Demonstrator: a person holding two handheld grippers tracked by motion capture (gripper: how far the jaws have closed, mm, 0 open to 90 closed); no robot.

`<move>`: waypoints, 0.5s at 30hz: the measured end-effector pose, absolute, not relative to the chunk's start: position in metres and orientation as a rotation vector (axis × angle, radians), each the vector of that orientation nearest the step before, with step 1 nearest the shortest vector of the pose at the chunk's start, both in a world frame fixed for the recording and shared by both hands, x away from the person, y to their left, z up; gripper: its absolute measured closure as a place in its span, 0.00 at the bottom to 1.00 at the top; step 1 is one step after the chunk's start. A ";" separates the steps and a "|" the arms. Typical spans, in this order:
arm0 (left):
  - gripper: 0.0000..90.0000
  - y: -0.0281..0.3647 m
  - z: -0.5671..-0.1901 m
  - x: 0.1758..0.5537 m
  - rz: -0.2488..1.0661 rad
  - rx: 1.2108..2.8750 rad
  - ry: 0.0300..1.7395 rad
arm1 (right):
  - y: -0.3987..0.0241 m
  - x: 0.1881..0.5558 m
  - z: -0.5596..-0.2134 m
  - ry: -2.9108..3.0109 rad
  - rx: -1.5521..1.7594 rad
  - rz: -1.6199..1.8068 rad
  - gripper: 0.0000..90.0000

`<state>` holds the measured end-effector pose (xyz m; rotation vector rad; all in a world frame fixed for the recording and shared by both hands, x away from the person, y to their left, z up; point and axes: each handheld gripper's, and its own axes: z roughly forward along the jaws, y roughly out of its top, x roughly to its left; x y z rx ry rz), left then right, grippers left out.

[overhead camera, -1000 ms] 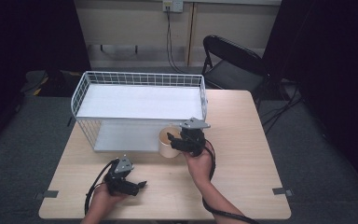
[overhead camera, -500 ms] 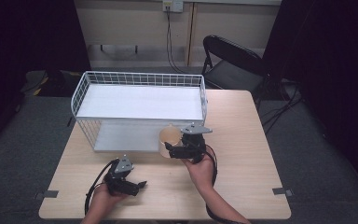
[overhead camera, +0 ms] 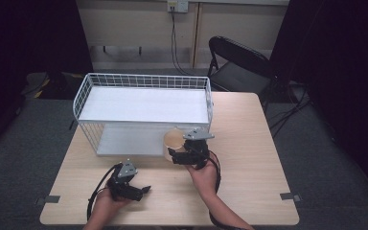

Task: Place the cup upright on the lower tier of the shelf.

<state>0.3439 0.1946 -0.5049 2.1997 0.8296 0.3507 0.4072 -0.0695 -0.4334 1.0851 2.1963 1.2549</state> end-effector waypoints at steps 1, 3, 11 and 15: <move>0.09 0.195 -0.505 0.344 0.351 2.200 0.829 | -0.069 0.407 -0.433 2.193 1.087 1.251 0.20; 0.09 0.195 -0.505 0.344 0.351 2.200 0.829 | -0.070 0.406 -0.434 2.186 1.091 1.246 0.21; 0.09 0.195 -0.505 0.344 0.351 2.200 0.829 | -0.072 0.408 -0.439 2.173 1.104 1.233 0.32; 0.09 0.195 -0.505 0.344 0.351 2.200 0.829 | -0.071 0.408 -0.440 2.164 1.098 1.206 0.38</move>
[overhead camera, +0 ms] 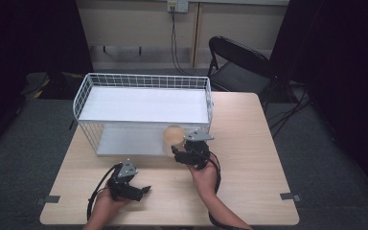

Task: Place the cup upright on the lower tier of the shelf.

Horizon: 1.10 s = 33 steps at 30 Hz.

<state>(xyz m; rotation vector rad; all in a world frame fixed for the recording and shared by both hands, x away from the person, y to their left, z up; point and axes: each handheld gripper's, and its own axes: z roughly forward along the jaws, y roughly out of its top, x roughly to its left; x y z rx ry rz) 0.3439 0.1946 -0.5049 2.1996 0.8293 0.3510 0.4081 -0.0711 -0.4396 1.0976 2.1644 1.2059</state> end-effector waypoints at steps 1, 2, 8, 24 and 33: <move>0.09 0.195 -0.505 0.344 0.351 2.200 0.829 | -0.071 0.408 -0.440 2.162 1.099 1.205 0.39; 0.09 0.195 -0.505 0.344 0.351 2.200 0.829 | -0.071 0.409 -0.440 2.161 1.102 1.205 0.40; 0.09 0.195 -0.505 0.344 0.351 2.200 0.829 | -0.071 0.409 -0.438 2.148 1.075 1.189 0.51; 0.09 0.195 -0.505 0.344 0.351 2.199 0.830 | -0.066 0.411 -0.436 2.118 1.045 1.153 0.65; 0.09 0.195 -0.505 0.344 0.351 2.199 0.829 | -0.066 0.414 -0.437 2.117 1.050 1.151 0.66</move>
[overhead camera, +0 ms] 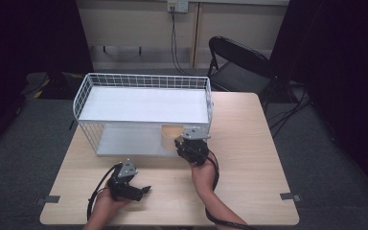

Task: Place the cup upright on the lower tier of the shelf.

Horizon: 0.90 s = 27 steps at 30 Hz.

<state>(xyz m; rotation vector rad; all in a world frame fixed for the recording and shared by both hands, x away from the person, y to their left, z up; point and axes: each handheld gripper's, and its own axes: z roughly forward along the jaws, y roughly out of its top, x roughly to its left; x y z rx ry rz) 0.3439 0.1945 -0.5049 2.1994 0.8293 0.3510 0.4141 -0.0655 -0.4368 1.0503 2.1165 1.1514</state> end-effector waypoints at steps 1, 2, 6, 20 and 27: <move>0.09 0.195 -0.505 0.344 0.351 2.200 0.829 | -0.066 0.414 -0.436 2.117 1.060 1.161 0.63; 0.09 0.195 -0.505 0.344 0.351 2.199 0.829 | -0.066 0.414 -0.436 2.120 1.063 1.167 0.61; 0.09 0.195 -0.505 0.344 0.351 2.200 0.829 | -0.066 0.414 -0.434 2.140 1.064 1.187 0.54; 0.09 0.195 -0.505 0.344 0.351 2.200 0.829 | -0.074 0.410 -0.432 2.225 1.048 1.267 0.31; 0.09 0.195 -0.505 0.344 0.351 2.200 0.829 | -0.077 0.408 -0.434 2.258 0.993 1.303 0.20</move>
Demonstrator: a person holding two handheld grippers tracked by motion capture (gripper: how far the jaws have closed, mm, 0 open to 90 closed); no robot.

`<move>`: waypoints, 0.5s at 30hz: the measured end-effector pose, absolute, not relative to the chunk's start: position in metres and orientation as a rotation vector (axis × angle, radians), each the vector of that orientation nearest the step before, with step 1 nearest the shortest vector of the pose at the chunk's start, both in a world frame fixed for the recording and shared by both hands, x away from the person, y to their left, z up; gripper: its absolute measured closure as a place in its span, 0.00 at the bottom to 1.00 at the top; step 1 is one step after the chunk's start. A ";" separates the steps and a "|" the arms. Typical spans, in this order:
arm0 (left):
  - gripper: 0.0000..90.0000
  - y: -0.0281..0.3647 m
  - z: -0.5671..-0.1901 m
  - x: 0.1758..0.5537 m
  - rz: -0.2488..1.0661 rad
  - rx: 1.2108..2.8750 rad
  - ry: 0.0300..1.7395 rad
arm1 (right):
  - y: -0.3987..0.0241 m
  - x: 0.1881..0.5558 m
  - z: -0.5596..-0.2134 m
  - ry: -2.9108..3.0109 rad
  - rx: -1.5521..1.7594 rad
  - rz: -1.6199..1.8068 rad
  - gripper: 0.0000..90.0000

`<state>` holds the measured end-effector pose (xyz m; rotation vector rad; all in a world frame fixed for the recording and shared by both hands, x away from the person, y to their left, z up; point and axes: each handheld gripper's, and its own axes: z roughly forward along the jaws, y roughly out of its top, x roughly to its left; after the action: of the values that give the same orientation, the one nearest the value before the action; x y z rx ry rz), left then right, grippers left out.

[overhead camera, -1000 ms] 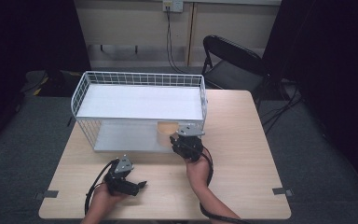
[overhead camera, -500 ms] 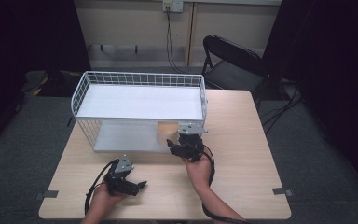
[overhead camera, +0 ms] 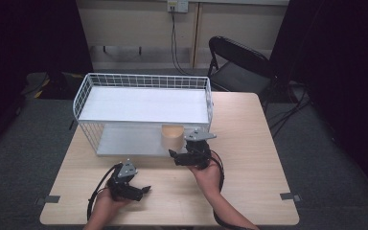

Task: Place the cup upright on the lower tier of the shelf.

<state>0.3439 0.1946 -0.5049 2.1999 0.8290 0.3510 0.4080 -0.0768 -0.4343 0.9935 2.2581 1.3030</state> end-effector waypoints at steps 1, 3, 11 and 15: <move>0.09 0.195 -0.505 0.344 0.351 2.199 0.829 | -0.077 0.407 -0.434 2.261 0.989 1.310 0.19; 0.09 0.195 -0.505 0.344 0.351 2.200 0.829 | -0.078 0.407 -0.435 2.269 0.980 1.321 0.18; 0.09 0.195 -0.505 0.344 0.351 2.200 0.829 | -0.077 0.401 -0.435 2.327 0.930 1.344 0.16; 0.09 0.195 -0.505 0.344 0.351 2.200 0.829 | -0.079 0.398 -0.438 2.339 0.919 1.358 0.16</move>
<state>0.3439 0.1946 -0.5049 2.1997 0.8290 0.3514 0.3982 -0.0785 -0.4375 0.9188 2.3394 1.3576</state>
